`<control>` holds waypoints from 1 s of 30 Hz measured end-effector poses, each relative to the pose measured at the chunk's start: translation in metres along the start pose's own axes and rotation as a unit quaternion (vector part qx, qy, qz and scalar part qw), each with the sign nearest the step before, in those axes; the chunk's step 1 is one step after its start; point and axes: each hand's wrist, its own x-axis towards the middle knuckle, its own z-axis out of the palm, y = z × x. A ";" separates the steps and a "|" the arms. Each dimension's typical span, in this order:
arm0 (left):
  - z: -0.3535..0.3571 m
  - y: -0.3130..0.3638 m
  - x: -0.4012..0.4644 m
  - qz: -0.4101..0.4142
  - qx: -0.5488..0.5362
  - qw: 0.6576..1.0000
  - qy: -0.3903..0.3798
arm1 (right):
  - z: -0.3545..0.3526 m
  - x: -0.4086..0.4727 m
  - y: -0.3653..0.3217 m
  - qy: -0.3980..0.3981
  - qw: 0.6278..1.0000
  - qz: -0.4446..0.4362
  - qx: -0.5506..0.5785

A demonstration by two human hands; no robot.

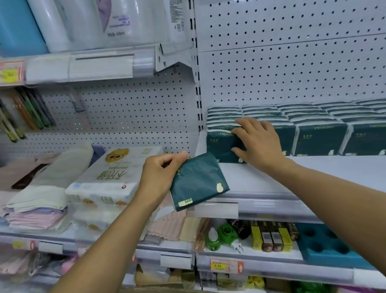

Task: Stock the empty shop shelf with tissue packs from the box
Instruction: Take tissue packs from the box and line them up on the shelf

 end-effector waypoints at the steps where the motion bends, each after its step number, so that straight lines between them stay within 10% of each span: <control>1: 0.000 0.000 0.002 -0.001 -0.001 1.000 0.002 | 0.000 0.002 0.000 -0.006 1.000 0.003 -0.009; 7: 0.007 0.004 0.006 -0.004 -0.017 1.000 -0.005 | -0.017 -0.006 -0.014 0.078 0.989 0.044 0.116; 12: 0.030 0.011 0.011 0.072 0.019 0.997 0.015 | -0.072 -0.028 -0.038 -0.125 0.818 0.083 0.556; 18: 0.073 0.009 0.016 0.168 0.081 0.982 0.006 | -0.064 -0.061 0.010 -0.090 0.864 0.097 0.485; 30: 0.106 -0.016 0.066 0.010 0.132 0.990 -0.055 | -0.040 -0.085 0.088 0.028 0.968 0.130 0.212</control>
